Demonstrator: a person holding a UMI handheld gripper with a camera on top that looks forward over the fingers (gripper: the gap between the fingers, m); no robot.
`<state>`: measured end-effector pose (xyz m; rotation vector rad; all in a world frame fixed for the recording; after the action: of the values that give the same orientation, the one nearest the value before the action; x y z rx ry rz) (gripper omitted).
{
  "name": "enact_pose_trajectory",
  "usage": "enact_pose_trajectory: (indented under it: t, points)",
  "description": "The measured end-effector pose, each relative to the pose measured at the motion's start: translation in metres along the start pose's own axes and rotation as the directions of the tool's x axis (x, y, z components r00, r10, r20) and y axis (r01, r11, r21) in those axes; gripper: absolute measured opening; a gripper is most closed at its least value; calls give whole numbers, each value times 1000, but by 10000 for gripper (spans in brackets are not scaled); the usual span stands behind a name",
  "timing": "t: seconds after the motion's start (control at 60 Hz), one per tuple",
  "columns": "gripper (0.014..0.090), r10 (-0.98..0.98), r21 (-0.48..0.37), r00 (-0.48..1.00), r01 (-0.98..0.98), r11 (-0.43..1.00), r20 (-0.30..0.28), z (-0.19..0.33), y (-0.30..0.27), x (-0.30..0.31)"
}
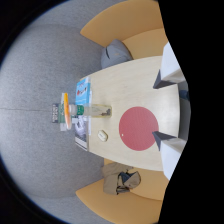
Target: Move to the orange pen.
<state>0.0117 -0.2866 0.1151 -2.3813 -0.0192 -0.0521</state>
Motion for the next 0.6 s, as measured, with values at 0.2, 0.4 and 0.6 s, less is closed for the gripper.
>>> enact_pose_trajectory:
  t: [0.2, 0.4, 0.6]
  points:
    - [868, -6, 1, 1000, 6, 1000, 0, 1, 0, -1]
    - [871, -12, -5, 1000, 12, 1000, -6, -4, 2, 1]
    - [870, -15, 12, 1000, 15, 1000, -17, -1, 0, 6]
